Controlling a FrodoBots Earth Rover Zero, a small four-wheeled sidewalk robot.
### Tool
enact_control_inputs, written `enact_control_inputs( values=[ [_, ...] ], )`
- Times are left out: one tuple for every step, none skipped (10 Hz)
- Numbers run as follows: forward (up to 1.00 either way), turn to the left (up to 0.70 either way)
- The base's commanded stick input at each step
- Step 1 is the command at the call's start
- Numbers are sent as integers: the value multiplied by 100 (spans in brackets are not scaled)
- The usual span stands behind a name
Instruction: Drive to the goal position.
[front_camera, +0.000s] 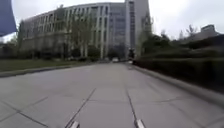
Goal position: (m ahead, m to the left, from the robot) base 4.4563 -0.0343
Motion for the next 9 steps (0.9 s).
enact_control_inputs(
  values=[
    [85,-17],
    [85,-34],
    [85,-34],
    [85,-34],
    [85,-34],
    [85,-34],
    [85,-34],
    [85,-34],
    [85,-34]
  ],
)
